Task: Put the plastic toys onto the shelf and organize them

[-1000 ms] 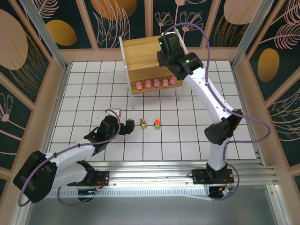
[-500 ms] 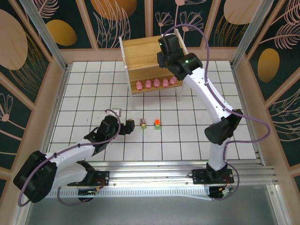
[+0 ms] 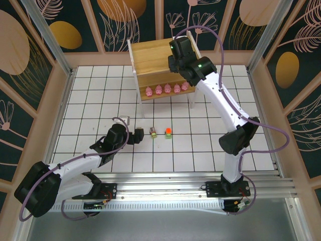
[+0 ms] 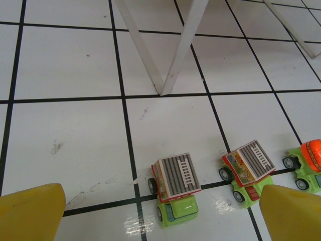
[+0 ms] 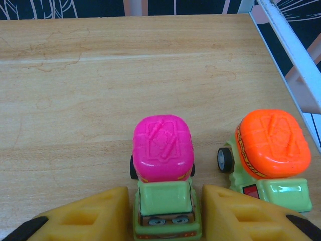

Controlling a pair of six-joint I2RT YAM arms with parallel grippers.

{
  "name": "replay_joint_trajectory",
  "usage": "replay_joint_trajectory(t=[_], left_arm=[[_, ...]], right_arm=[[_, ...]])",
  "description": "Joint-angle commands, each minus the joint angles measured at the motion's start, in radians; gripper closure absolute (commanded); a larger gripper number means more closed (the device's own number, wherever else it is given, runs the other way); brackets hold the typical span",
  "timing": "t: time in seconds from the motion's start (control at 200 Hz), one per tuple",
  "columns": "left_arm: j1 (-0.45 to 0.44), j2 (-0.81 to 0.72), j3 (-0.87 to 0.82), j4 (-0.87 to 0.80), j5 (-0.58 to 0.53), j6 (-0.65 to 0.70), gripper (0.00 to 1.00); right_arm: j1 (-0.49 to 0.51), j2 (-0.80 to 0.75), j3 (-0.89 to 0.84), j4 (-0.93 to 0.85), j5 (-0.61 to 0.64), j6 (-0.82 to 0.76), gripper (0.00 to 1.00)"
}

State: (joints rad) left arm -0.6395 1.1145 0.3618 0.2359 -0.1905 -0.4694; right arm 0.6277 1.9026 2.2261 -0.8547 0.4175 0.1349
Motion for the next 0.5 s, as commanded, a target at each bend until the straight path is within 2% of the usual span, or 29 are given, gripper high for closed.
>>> replay_joint_trajectory(t=[0.0,0.495], left_arm=[[0.006,-0.008,-0.003,0.022,-0.009,-0.004,0.01],[0.007,-0.01,-0.001,0.02,-0.018,-0.003,0.01]], right_arm=[[-0.007,-0.037,0.007,0.002,0.008,-0.019,0.56],[0.003,-0.097,0.006,-0.004,0.045,-0.02,0.51]])
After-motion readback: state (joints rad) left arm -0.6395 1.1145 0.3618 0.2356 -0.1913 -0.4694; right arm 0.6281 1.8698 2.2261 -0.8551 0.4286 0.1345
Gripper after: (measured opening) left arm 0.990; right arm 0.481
